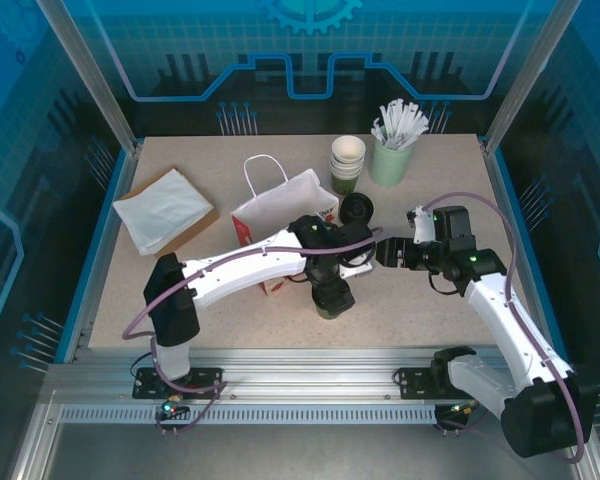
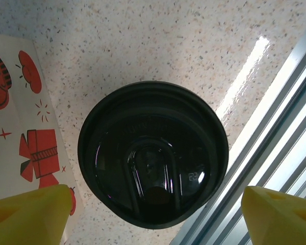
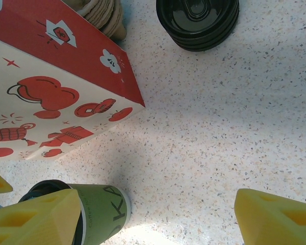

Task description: Pack the takeout coffee

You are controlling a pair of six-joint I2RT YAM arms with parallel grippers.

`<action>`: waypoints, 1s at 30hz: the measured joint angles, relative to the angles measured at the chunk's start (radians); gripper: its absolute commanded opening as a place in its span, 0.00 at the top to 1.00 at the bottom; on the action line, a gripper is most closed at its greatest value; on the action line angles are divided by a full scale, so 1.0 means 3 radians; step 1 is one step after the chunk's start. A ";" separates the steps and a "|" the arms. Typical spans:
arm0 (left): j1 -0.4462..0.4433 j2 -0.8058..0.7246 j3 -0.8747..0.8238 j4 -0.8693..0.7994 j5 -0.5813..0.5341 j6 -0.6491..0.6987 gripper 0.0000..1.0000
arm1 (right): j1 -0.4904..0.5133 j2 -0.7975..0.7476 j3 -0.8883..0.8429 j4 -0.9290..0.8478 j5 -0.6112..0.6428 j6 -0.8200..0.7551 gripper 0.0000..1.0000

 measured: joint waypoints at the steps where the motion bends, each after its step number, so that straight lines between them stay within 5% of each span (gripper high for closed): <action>1: 0.0000 0.0036 0.0036 -0.0038 0.0000 0.0032 0.12 | 0.0000 0.0000 0.0000 0.0001 0.0004 0.0000 0.20; 30: 0.0011 0.0390 0.0401 -0.0362 0.0015 0.0234 0.16 | -0.0086 -0.0029 -0.0017 0.0003 0.0003 -0.0025 0.20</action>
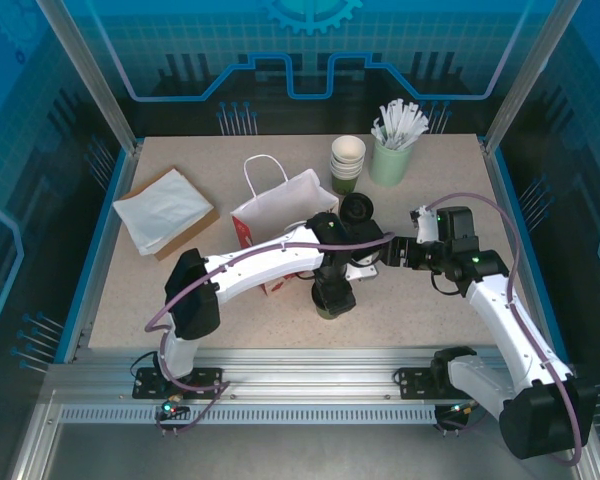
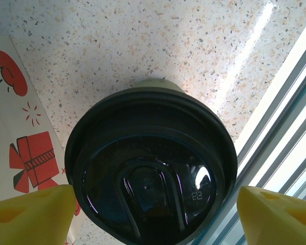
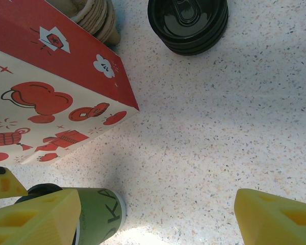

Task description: Pack the takeout coffee

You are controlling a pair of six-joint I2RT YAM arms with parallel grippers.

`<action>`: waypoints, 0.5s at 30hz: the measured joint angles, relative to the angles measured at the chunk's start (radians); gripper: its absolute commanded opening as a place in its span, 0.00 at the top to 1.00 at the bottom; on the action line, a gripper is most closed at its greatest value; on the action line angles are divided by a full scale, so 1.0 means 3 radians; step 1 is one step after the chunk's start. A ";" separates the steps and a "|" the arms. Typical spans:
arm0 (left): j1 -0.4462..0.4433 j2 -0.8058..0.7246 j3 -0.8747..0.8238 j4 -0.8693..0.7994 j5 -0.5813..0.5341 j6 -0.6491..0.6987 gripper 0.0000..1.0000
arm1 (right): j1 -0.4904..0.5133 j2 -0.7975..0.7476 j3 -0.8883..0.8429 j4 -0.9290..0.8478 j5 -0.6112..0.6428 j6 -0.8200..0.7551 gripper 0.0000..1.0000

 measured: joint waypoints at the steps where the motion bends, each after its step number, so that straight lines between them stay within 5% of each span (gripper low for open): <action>1: 0.0001 0.0013 0.0018 -0.0017 0.0000 0.0008 0.16 | 0.0000 0.0000 -0.0001 0.0000 -0.0001 -0.0001 0.20; 15: 0.0057 0.0186 0.0113 -0.0130 0.0003 0.0098 0.19 | 0.0000 0.0001 -0.0025 0.0003 -0.0014 -0.0010 0.20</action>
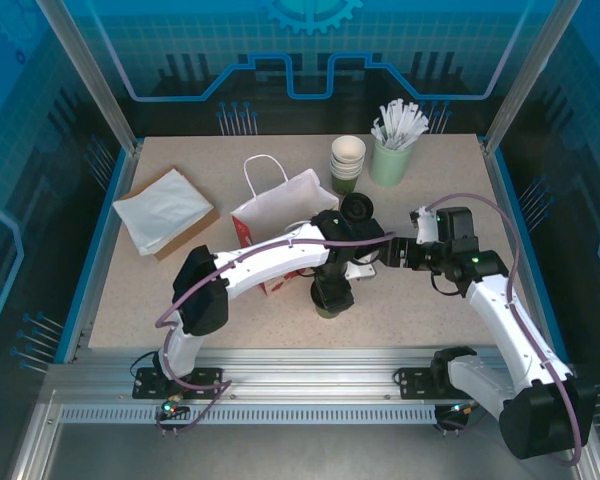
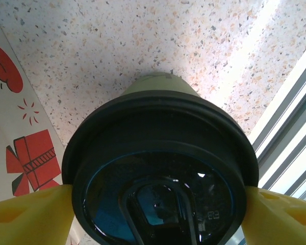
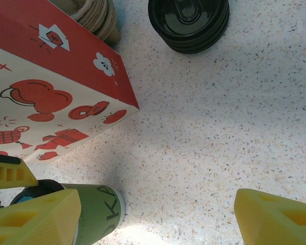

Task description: Pack the takeout coffee

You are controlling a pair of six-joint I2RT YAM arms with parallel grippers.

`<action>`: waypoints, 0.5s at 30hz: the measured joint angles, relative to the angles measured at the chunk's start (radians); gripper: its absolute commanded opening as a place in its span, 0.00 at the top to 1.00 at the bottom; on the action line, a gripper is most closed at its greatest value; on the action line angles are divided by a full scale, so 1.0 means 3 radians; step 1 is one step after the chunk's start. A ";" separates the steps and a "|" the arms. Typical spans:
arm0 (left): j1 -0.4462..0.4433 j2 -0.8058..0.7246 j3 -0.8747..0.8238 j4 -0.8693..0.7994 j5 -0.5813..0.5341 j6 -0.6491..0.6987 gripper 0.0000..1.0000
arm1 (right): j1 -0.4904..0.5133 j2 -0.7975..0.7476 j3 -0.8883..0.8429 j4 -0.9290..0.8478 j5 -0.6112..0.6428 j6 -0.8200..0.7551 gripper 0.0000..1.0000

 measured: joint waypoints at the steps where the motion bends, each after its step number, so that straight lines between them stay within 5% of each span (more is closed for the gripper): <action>1: 0.0000 0.0004 0.0011 0.0001 0.0000 0.0001 0.19 | 0.0000 0.0000 -0.0006 0.0000 0.0000 0.0000 0.20; 15: 0.0000 0.0014 0.0072 -0.0019 -0.0003 0.0001 0.22 | 0.0000 0.0000 -0.0023 0.0008 -0.0023 -0.0001 0.20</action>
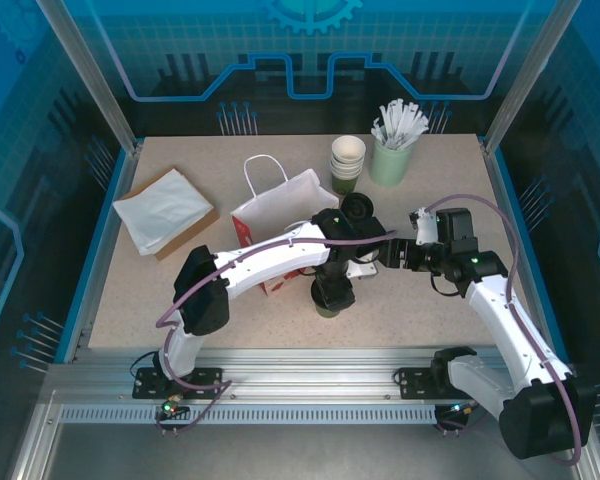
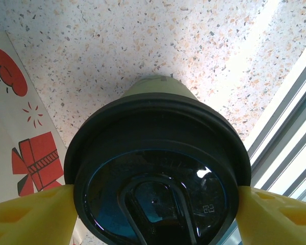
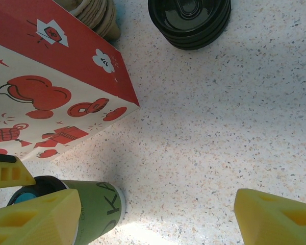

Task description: Pack the takeout coffee

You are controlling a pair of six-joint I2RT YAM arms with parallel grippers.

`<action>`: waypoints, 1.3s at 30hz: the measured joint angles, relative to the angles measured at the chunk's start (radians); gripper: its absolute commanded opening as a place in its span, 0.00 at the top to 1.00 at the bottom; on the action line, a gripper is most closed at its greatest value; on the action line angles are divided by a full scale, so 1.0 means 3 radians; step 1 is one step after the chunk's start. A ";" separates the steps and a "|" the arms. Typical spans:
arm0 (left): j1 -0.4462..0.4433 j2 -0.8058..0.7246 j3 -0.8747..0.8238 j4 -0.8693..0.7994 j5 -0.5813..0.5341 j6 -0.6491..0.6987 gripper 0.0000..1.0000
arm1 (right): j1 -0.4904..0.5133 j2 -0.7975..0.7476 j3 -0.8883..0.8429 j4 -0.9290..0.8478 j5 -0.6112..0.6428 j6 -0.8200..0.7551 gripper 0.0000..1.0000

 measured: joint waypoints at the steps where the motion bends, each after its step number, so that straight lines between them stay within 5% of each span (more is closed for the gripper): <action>1: 0.0000 0.0000 0.0000 0.0000 0.0000 0.0000 0.23 | 0.0000 0.0000 0.0000 0.0000 -0.0001 0.0000 0.20; 39: 0.0000 0.0006 0.0005 -0.0003 -0.0015 -0.0003 0.22 | 0.0000 0.0032 -0.0001 0.0001 -0.0076 -0.0014 0.20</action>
